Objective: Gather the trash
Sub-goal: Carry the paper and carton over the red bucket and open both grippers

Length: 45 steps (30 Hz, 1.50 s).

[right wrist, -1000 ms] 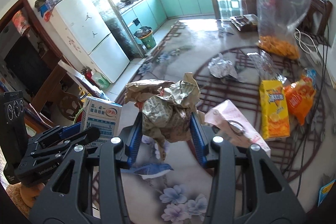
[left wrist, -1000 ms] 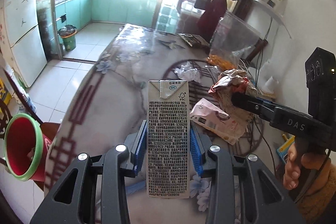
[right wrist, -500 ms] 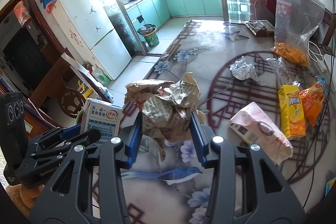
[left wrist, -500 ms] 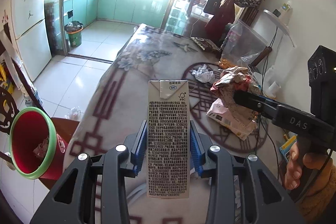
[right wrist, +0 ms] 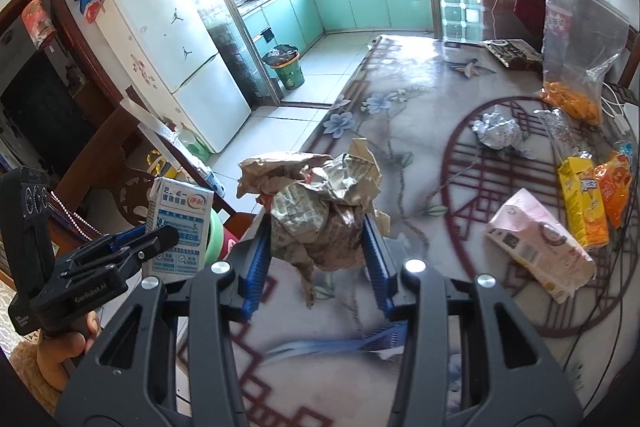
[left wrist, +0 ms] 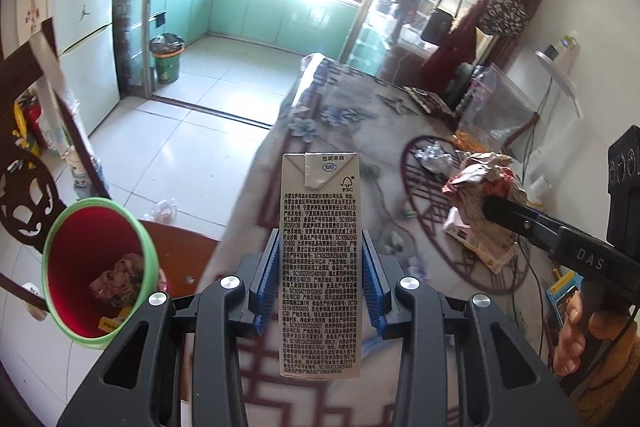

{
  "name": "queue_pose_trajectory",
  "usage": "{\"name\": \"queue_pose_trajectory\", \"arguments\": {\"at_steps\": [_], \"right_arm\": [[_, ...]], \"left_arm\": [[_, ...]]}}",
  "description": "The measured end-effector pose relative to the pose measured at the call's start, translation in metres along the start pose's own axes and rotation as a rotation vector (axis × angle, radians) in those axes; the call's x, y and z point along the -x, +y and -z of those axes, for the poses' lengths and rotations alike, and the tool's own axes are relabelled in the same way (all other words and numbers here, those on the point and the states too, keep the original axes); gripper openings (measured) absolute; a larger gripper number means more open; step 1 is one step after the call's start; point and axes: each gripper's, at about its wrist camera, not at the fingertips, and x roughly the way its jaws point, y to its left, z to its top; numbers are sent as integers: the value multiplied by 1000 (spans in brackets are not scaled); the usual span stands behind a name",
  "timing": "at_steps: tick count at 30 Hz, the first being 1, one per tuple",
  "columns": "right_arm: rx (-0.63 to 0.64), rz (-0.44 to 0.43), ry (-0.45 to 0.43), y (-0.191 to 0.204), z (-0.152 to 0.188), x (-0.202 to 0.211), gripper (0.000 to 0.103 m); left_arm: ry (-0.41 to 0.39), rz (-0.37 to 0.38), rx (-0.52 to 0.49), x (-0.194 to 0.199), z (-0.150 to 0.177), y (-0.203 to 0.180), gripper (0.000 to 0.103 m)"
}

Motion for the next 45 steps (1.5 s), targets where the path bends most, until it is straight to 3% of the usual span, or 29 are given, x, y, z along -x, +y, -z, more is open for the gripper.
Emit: {"name": "queue_pose_trajectory", "arguments": {"at_steps": [24,45], "right_arm": [[111,-63,43,102,-3,-40,43],[251,-139,89,168,-5,-66,43]], "left_arm": [[-12,-89,161,26,16,113,35],[-13,-201,271,45,35,168,35]]}}
